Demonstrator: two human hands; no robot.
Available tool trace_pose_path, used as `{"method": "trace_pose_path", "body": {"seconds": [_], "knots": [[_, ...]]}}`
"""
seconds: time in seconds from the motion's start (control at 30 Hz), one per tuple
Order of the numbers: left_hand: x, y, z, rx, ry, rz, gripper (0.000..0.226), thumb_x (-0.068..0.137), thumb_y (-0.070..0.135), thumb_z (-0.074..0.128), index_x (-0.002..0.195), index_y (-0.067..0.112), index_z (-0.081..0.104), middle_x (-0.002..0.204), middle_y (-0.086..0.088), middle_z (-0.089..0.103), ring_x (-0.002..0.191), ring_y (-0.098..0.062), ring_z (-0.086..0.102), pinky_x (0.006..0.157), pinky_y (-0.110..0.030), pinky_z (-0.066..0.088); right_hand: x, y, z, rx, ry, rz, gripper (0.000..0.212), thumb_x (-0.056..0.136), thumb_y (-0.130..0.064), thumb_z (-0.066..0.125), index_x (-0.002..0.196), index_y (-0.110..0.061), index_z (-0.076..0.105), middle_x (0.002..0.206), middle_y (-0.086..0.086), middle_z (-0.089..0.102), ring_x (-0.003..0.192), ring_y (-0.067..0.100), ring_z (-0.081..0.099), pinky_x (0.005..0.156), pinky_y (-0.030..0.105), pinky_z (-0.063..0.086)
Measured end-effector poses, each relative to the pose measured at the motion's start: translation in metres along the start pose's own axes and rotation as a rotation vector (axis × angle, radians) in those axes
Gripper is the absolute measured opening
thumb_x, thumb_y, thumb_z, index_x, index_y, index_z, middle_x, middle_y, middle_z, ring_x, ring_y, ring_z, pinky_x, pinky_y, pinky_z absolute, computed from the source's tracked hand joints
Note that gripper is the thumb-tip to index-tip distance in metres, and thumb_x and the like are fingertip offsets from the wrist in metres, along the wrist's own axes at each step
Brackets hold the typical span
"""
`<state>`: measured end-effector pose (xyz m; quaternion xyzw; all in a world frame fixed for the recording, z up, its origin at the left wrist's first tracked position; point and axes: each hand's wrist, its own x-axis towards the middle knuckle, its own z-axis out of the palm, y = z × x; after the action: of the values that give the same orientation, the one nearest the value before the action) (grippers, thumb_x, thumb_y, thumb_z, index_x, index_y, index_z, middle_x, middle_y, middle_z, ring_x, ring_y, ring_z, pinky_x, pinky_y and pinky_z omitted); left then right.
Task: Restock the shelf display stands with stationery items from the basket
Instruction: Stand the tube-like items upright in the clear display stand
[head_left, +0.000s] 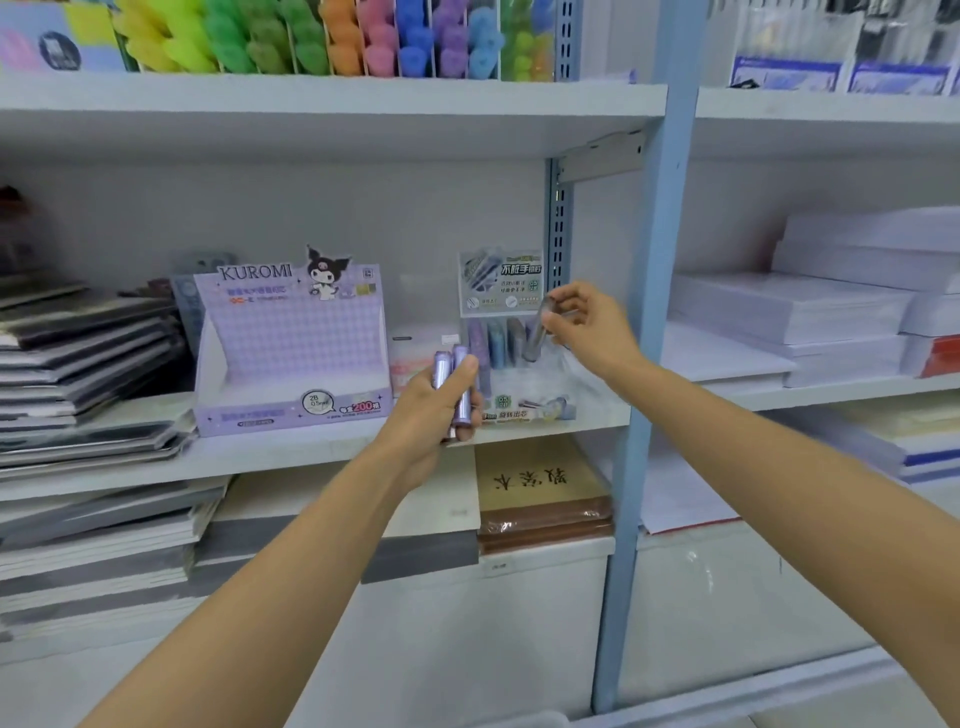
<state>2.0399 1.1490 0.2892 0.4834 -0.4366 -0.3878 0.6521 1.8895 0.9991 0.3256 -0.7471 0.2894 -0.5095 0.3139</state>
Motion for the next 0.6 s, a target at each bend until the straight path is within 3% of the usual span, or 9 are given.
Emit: {"method": "trace_pose_path", "body": {"seconds": [0.2, 0.33, 0.5, 0.6], "knots": [[0.014, 0.0, -0.005, -0.037, 0.017, -0.015, 0.019, 0.095, 0.03, 0.059, 0.098, 0.012, 0.055, 0.072, -0.002, 0.056, 0.058, -0.012, 0.055, 0.052, -0.024, 0.044, 0.008, 0.016, 0.011, -0.124, -0.045, 0.028, 0.018, 0.09, -0.009, 0.066, 0.105, -0.009, 0.057, 0.096, 0.01, 0.063, 0.085, 0.022, 0.059, 0.084, 0.036, 0.055], [0.018, -0.002, -0.008, -0.048, -0.004, -0.031, 0.018, 0.094, 0.027, 0.059, 0.099, 0.01, 0.055, 0.073, -0.002, 0.056, 0.058, -0.011, 0.055, 0.051, -0.023, 0.045, 0.014, 0.014, 0.012, -0.227, -0.149, -0.006, 0.015, 0.09, -0.006, 0.064, 0.102, -0.01, 0.055, 0.09, 0.006, 0.059, 0.086, 0.029, 0.061, 0.085, 0.041, 0.055], [0.02, -0.003, -0.009, -0.028, -0.042, -0.051, 0.017, 0.093, 0.02, 0.062, 0.102, 0.007, 0.055, 0.075, -0.004, 0.057, 0.06, -0.012, 0.052, 0.053, -0.022, 0.046, 0.021, 0.014, 0.016, -0.313, -0.196, -0.064, 0.021, 0.089, -0.006, 0.065, 0.103, -0.017, 0.054, 0.089, 0.003, 0.058, 0.082, 0.022, 0.059, 0.074, 0.025, 0.051], [0.02, -0.002, -0.009, -0.019, -0.056, -0.042, 0.03, 0.088, 0.016, 0.067, 0.112, 0.004, 0.054, 0.075, -0.005, 0.058, 0.054, -0.007, 0.056, 0.051, -0.019, 0.046, 0.019, 0.02, 0.022, -0.334, -0.146, -0.115, 0.02, 0.086, -0.005, 0.068, 0.098, -0.016, 0.056, 0.087, 0.005, 0.061, 0.078, 0.021, 0.06, 0.077, 0.032, 0.053]]}}
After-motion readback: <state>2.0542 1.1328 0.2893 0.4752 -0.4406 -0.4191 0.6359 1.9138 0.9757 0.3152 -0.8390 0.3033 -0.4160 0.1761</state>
